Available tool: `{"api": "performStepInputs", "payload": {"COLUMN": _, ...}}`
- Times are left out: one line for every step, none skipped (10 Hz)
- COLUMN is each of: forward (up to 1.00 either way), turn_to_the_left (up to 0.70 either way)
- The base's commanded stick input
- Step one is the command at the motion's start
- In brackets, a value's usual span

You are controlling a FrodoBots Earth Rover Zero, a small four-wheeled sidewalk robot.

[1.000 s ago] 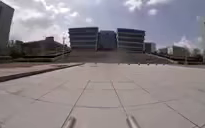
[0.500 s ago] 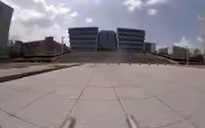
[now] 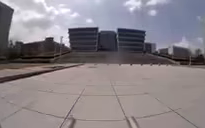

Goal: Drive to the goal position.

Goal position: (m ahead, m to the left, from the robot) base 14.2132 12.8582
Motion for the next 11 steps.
{"api": "performStepInputs", "payload": {"forward": 1.0, "turn_to_the_left": 0.0}}
{"api": "performStepInputs", "payload": {"forward": 1.0, "turn_to_the_left": 0.0}}
{"api": "performStepInputs", "payload": {"forward": 1.0, "turn_to_the_left": 0.0}}
{"api": "performStepInputs", "payload": {"forward": 1.0, "turn_to_the_left": 0.0}}
{"api": "performStepInputs", "payload": {"forward": 1.0, "turn_to_the_left": 0.0}}
{"api": "performStepInputs", "payload": {"forward": 1.0, "turn_to_the_left": -0.01}}
{"api": "performStepInputs", "payload": {"forward": 1.0, "turn_to_the_left": -0.23}}
{"api": "performStepInputs", "payload": {"forward": 1.0, "turn_to_the_left": -0.14}}
{"api": "performStepInputs", "payload": {"forward": 1.0, "turn_to_the_left": 0.0}}
{"api": "performStepInputs", "payload": {"forward": 1.0, "turn_to_the_left": 0.0}}
{"api": "performStepInputs", "payload": {"forward": 1.0, "turn_to_the_left": 0.0}}
